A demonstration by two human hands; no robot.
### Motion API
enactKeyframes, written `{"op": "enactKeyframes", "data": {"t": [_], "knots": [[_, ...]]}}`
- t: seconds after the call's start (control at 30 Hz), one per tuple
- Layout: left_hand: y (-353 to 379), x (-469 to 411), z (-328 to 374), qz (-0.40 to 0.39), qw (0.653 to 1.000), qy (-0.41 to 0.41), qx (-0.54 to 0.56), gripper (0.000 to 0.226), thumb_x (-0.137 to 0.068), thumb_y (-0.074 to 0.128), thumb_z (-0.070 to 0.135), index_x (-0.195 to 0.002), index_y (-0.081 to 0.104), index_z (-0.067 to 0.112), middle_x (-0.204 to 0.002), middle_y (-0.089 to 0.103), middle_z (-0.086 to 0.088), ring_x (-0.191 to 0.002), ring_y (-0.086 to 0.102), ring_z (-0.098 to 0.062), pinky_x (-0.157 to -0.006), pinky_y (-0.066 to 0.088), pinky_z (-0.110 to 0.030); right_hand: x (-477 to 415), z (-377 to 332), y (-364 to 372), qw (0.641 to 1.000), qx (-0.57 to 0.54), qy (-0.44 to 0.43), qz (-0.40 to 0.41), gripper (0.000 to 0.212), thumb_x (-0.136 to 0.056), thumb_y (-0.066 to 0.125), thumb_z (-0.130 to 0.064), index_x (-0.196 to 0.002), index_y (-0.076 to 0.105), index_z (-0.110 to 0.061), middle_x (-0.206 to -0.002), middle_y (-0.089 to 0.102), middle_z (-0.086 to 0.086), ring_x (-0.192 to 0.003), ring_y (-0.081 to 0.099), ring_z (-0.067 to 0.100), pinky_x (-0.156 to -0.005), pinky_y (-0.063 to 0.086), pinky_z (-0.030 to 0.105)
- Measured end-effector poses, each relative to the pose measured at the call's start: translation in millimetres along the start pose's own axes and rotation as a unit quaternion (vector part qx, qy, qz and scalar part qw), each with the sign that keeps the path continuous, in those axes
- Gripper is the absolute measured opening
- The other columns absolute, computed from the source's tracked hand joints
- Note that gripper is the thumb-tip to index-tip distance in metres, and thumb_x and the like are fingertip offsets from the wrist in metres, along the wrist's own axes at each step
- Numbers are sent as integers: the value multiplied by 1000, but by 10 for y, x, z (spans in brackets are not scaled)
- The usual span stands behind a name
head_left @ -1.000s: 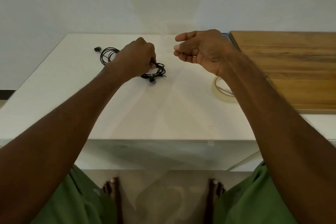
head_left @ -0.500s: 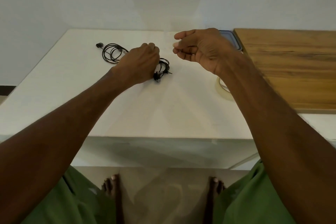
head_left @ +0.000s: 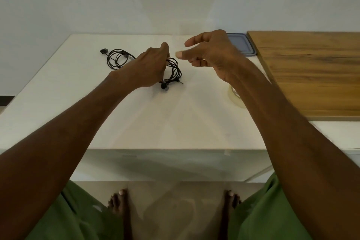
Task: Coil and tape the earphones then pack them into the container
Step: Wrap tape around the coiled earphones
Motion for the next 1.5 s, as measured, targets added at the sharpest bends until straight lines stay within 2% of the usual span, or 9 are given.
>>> {"op": "enactKeyframes", "data": {"t": [0.1, 0.23, 0.33, 0.43, 0.63, 0.9, 1.13, 1.3, 1.5], "knots": [[-141, -6, 29, 14, 999, -17, 32, 13, -95, 43, -2, -108, 46, -3, -98, 65, -22, -80, 54, -31, -66, 40, -38, 3, -30, 58, 990, 139, -20, -19, 55, -57, 93, -30, -102, 71, -7, -81, 69, 0, -75, 68, 14, -62, 58, 21], [-277, 36, 103, 32, 999, -22, 33, 17, -95, 44, -1, -111, 50, -1, -107, 66, -18, -90, 55, -29, -69, 34, -28, 43, -95, 191, 975, 209, -44, -58, 50, -57, 92, -39, -93, 76, -9, -44, 56, -17, -60, 60, 12, -58, 52, 23], [-343, 94, 144, 33, 998, -24, 47, 17, -97, 42, 2, -111, 52, 1, -104, 67, -16, -88, 57, -29, -69, 39, -31, 61, -150, 214, 971, 225, -61, -57, 37, -60, 91, -36, -84, 78, -11, -52, 62, -9, -54, 52, 11, -54, 48, 25], [-404, 132, 140, 30, 994, -35, 96, 13, -99, 44, 8, -106, 55, 9, -90, 69, -6, -69, 59, -14, -56, 42, -18, 89, -188, 195, 973, 213, -69, -56, 26, -63, 89, -31, -79, 79, -13, -66, 69, 2, -51, 48, 10, -50, 44, 24], [-397, 210, 24, -41, 964, -84, 249, 13, -100, 55, 18, -103, 67, 18, -82, 72, 3, -64, 65, 8, -49, 41, -3, 103, -204, 120, 977, 195, -65, -61, 22, -64, 88, -27, -72, 78, -9, -52, 58, 0, -49, 43, 12, -52, 39, 26], [-370, 261, -24, -64, 906, -102, 405, 20, -94, 62, 17, -111, 71, 10, -81, 73, 0, -75, 71, -4, -67, 52, -12, 128, -223, 86, 976, 195, -78, -63, 17, -69, 86, -25, -73, 78, -11, -61, 60, 8, -51, 44, 13, -52, 39, 27], [-363, 220, -2, -29, 824, -127, 551, 42, -79, 72, 29, -109, 72, -1, -87, 65, -7, -79, 67, -16, -85, 59, -31, 118, -308, -17, 970, 218, -108, -4, 10, -66, 82, -20, -71, 77, -13, -49, 60, -13, -36, 47, -4, -38, 36, 11], [-315, 179, 0, 15, 751, -162, 640, 34, -92, 66, 19, -116, 66, -6, -76, 56, -2, -70, 58, -13, -84, 57, -30, 150, -295, -77, 986, 141, -84, -19, 24, -66, 82, -16, -76, 73, 4, -53, 63, -8, -51, 48, 10, -52, 42, 26], [-390, 159, -23, 114, 845, -168, 495, 16, -89, 70, 16, -98, 76, 5, -76, 63, -4, -65, 64, -13, -67, 55, -20, 135, -242, -287, 987, -152, -11, -44, 39, -74, 84, -21, -100, 69, 3, -72, 62, 4, -69, 67, 20, -66, 55, 26]]}}
Point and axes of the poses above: each hand's wrist, its own x-axis away from the middle knuckle, its own y-axis out of the palm, z = x × y, the point moved 8 cm from there along -x, towards the middle knuckle
